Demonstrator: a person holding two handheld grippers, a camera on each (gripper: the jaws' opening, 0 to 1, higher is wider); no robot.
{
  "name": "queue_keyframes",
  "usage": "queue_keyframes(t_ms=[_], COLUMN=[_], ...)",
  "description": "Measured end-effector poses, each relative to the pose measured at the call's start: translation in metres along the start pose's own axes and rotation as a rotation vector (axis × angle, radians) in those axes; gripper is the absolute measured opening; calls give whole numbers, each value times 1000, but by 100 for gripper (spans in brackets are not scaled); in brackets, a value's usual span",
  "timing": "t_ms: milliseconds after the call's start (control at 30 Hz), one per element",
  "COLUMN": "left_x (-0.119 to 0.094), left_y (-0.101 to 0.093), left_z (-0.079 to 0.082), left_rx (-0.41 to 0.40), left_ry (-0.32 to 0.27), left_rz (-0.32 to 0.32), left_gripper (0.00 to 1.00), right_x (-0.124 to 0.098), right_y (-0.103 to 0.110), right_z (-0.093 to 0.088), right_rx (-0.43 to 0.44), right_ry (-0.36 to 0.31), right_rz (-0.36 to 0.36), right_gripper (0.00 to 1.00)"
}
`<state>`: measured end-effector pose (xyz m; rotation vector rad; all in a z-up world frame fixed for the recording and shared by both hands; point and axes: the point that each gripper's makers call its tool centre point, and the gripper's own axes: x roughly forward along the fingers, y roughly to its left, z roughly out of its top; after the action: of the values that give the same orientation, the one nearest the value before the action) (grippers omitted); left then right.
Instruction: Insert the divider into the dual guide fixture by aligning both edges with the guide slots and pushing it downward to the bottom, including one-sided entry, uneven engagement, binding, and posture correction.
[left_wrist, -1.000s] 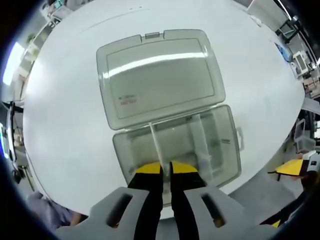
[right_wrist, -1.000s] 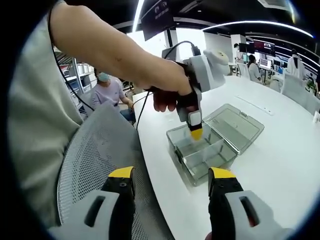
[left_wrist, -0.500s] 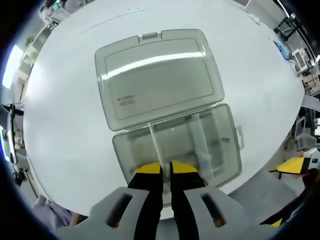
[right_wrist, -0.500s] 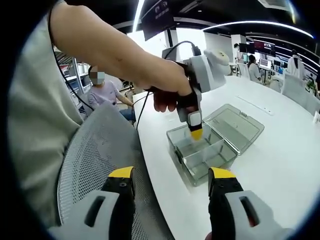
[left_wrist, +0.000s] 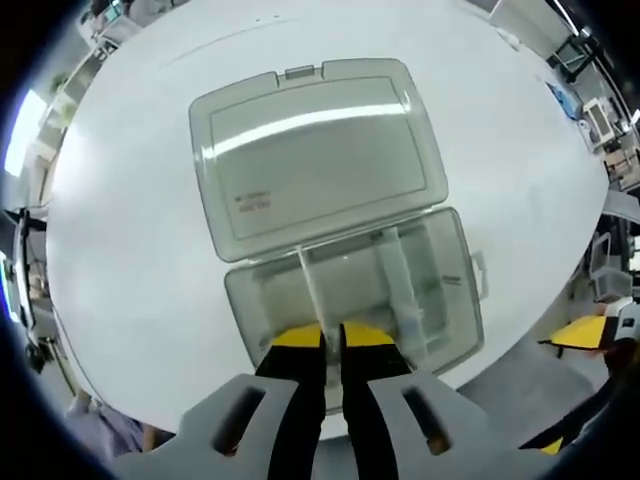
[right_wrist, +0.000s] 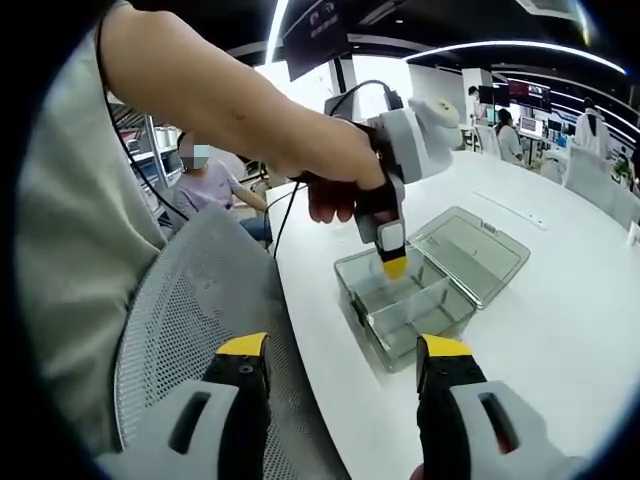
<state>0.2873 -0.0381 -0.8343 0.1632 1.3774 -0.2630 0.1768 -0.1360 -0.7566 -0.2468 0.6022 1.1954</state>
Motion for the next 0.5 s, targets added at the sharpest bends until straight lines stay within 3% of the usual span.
queue_keyframes(t_ms=[500], left_x=[0], left_y=[-1], left_z=[0], left_rx=[0], left_ry=[-3], left_rz=[0], left_gripper=[2], right_x=[0], right_y=[0], right_z=[-1], right_rx=[1], right_ry=[0], right_rz=[-2], right_gripper=[56])
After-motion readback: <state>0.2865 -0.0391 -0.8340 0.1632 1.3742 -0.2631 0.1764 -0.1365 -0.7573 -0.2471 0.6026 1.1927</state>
